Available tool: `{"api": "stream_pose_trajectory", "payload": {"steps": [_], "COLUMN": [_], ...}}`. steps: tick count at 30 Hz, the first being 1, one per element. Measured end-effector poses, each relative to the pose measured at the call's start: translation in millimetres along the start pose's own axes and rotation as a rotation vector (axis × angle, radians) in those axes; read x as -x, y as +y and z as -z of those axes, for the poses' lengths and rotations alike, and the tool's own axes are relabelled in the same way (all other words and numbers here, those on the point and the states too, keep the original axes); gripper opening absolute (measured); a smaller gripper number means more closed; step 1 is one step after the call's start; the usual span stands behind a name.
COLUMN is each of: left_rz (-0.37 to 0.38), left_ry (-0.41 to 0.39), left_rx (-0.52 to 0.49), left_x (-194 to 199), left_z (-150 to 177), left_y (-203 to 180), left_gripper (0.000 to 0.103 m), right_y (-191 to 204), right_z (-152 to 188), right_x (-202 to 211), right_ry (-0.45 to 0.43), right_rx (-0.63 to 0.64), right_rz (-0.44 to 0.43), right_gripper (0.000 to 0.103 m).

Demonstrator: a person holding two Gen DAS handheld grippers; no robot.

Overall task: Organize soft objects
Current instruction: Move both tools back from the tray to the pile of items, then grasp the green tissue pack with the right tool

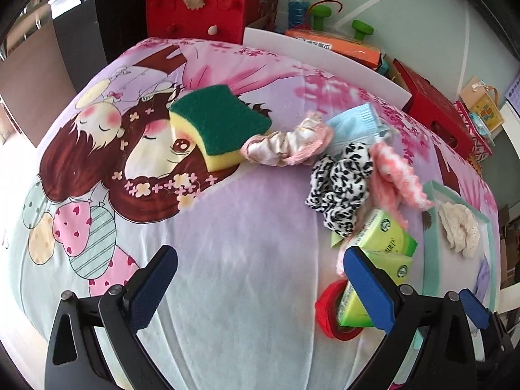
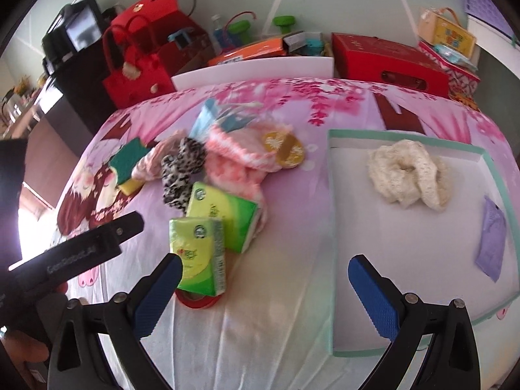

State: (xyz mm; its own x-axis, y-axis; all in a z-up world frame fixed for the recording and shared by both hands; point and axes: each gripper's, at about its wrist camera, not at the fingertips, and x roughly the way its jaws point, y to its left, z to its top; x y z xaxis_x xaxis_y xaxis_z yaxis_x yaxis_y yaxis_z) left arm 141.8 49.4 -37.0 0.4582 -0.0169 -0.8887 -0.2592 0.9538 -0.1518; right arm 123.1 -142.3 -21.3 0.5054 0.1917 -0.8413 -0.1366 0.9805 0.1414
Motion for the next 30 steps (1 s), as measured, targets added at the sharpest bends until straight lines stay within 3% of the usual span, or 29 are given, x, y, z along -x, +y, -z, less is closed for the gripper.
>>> {"api": "stream_pose_trajectory", "payload": {"steps": [13, 21, 25, 30], "left_rz": [0.004, 0.008, 0.009, 0.014], "left_ry": [0.017, 0.014, 0.014, 0.021], "left_rx": [0.06, 0.06, 0.051, 0.035], "left_x": [-9.3, -10.0, -10.2, -13.1], "left_z": [-12.4, -13.1, -13.1, -12.3], "left_y": [24.4, 25.0, 23.0, 19.4], "left_gripper": [0.102, 0.102, 0.102, 0.102], "right_y": [31.6, 37.0, 32.6, 30.6], "right_z": [2.5, 5.1, 4.8, 5.3], "right_x": [-33.5, -49.2, -47.2, -47.8], "right_ry": [0.066, 0.102, 0.098, 0.114], "right_rx": [0.056, 0.071, 0.057, 0.04], "right_rz": [-0.059, -0.021, -0.019, -0.062], "right_gripper": [0.103, 0.103, 0.095, 0.079]}}
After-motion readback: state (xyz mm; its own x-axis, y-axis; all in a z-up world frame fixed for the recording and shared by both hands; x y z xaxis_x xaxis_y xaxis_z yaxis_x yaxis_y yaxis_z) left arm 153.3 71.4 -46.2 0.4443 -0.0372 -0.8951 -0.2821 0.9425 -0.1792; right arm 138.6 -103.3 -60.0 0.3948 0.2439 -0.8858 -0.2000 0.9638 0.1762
